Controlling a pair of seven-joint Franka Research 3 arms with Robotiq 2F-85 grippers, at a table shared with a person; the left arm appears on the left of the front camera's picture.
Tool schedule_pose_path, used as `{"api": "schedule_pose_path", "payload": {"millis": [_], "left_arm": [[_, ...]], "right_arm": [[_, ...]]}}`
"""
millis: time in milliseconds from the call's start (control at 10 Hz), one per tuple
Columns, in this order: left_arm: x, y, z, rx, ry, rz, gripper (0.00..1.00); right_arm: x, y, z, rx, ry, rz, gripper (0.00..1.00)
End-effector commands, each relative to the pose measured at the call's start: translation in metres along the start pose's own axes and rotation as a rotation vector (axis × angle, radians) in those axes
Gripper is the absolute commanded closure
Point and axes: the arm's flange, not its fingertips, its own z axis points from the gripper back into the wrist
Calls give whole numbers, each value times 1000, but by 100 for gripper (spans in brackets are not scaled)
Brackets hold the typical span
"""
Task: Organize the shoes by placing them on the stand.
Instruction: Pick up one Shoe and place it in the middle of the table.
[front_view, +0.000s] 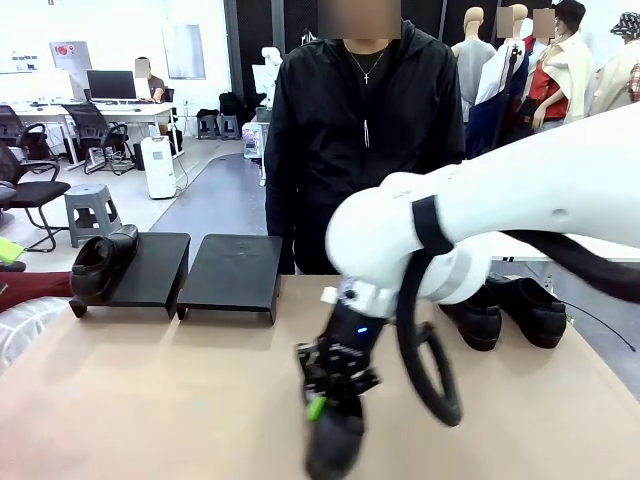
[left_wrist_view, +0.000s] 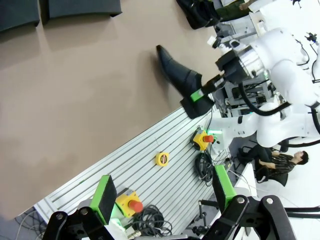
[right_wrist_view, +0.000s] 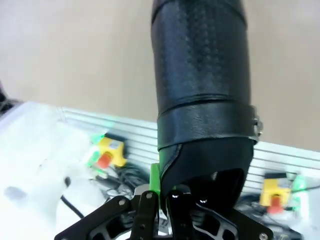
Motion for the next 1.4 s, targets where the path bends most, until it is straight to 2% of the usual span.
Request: {"api": "schedule_pose_path", "payload": {"millis": [0,200,300,400,500,700,1100,1200,1300], "left_arm": [[-2,2,3,-2,9,-22,0],[-2,2,3,-2,9,-22,0],[-2,2,3,-2,9,-22,0],[-2,2,3,-2,9,-22,0],[-2,2,3,-2,9,-22,0],[-2,2,3,-2,9,-22,0],[-2,2,3,-2,9,-22,0],[-2,2,3,-2,9,-22,0],[-2,2,3,-2,9,-22,0]], "right_arm": [[19,43,-25,104,2,82,100],[34,74,-46,79,23,130,100],[43,86,-52,147,19,134,100],[54,93,-64,120,-59,173,100],[62,96,-68,129,-29,163,100],[73,94,-69,103,-81,175,100],[83,86,-68,57,-28,202,100],[82,85,-70,54,-13,205,41],[80,83,-68,65,-17,204,0]]}}
